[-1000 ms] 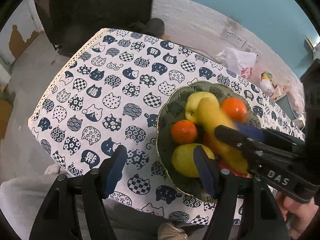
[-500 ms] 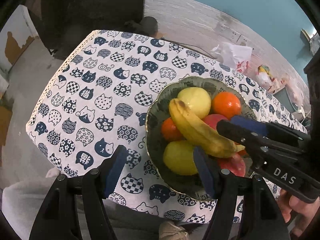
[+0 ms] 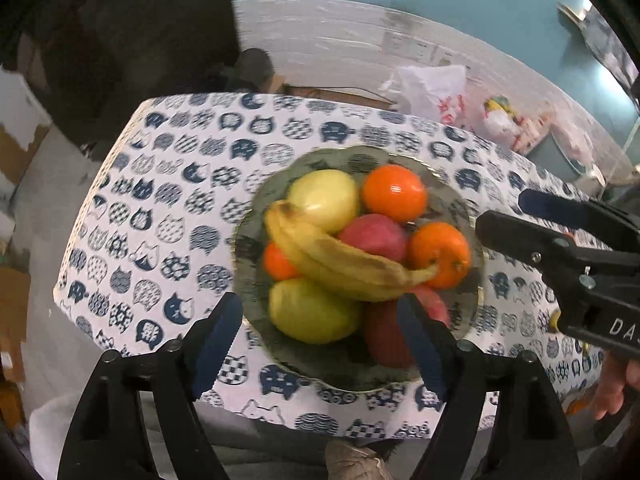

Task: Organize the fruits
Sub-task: 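Withdraw both tools from the plate toward the tangerine and banana on the cloth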

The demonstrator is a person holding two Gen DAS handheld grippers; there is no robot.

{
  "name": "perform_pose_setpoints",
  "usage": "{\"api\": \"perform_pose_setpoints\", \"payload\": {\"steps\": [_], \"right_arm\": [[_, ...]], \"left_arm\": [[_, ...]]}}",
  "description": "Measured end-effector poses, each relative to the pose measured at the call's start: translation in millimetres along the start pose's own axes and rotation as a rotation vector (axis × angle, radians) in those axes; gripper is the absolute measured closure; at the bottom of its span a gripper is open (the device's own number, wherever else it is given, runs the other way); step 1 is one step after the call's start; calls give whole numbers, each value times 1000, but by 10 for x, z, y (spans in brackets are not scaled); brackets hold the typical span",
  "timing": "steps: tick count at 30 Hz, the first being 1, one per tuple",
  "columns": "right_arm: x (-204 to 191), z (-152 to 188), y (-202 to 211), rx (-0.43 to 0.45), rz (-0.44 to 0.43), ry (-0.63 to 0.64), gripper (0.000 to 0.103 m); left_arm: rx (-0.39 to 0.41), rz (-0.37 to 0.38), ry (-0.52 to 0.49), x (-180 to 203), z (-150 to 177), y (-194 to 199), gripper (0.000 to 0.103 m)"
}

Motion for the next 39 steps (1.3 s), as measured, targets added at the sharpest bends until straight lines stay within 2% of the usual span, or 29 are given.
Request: {"api": "perform_pose_setpoints", "payload": {"steps": [6,8,19,25,32,39], "right_arm": [[370,216,299,-6,57,-27,32],[506,312,418,-7,80,-28,26],[1439,895,1042,-14,155,-146,26],[1916,1303,1290,-49,191,-205,26],[2272,1724,1360,-111,200,-225,26],[2382,2009,1156,-225,182,-140,26]], "left_arm": [[17,27,-103,456,2,135,22],[25,33,-142,612,17,174,22],[16,106,-337,1592,227,319,22],[0,138,-455,2120,417,299,22],[-21,144,-557,2526,581,177,22],[-79,134,-586,2660,679,-70,22]]}}
Point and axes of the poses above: each gripper's, at about its wrist camera, not at the fingertips, and y roughly against the way its jaws point, x to its right, z to its underside, the point moved 10 cm from there along -y, roughly the way its jaws point, and after that the axes turned 8 degrees about -z, right-handed, at the moved point
